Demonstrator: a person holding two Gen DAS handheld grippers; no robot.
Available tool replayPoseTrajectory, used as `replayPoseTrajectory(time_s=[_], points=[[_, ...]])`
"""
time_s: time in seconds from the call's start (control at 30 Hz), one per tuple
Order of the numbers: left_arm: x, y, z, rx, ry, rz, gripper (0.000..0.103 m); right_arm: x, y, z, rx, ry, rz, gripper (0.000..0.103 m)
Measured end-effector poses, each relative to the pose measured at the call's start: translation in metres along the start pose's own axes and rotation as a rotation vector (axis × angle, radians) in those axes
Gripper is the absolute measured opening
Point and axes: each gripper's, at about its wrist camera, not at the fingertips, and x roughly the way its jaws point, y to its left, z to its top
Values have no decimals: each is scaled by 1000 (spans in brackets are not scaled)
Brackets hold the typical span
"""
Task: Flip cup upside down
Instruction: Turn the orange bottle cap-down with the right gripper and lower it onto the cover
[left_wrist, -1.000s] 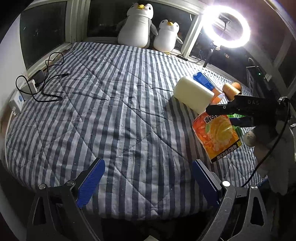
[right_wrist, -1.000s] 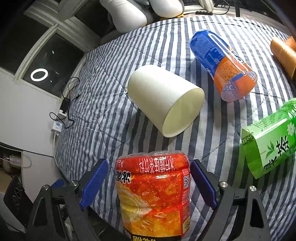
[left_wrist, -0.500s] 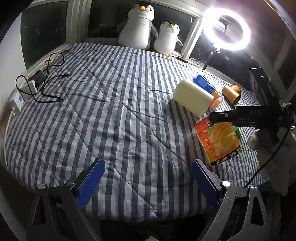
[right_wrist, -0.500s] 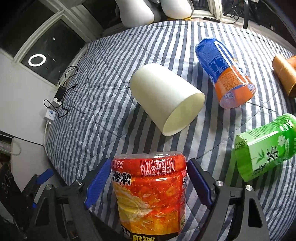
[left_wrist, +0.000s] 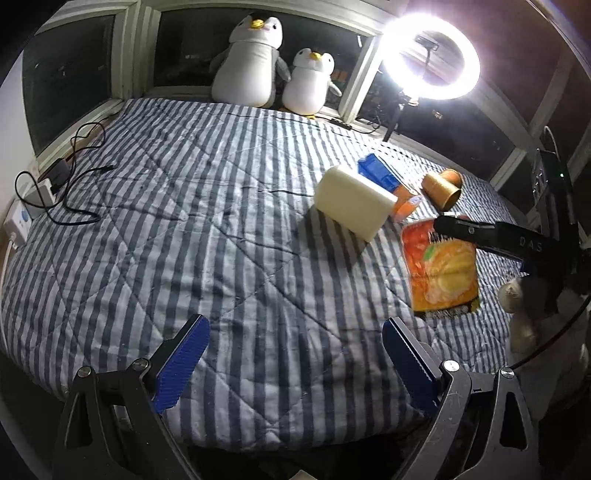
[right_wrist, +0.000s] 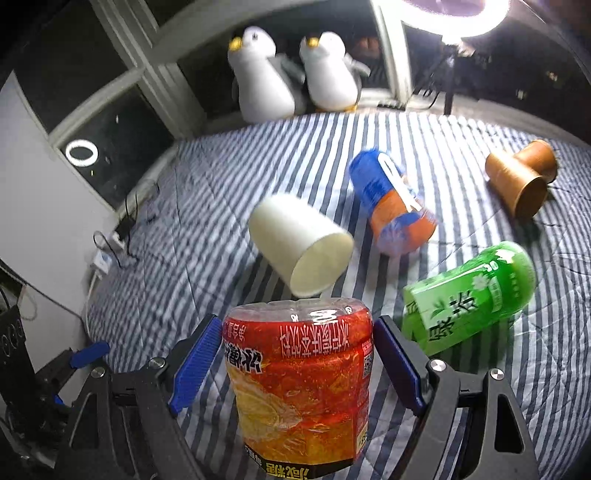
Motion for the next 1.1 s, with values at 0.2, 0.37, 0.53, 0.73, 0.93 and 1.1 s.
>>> replayPoseTrajectory(time_s=[0.2,0.37,0.53,0.73,0.93,1.1], points=[[-4,-10,0,23,-15,-3,96,2,-6,-8,11,-130,-67,81],[-8,-15,1,32,-29,-4,96,0,-9,-16,-4,-217,-113,81],[-8,-18,1,45,-32,-7,96,-1,-4,-23,-44,-250,-155,81],[-8,-22,0,56,-29,-13,96,-2,-2,-34,-60,-237,-164,81],[-8,-26,-1,70,-35,-12,96,-9,1,-42,-75,-232,-169,81],[-11,-32,0,88,-61,0,96,-15,5,-50,-90,-232,-181,81]])
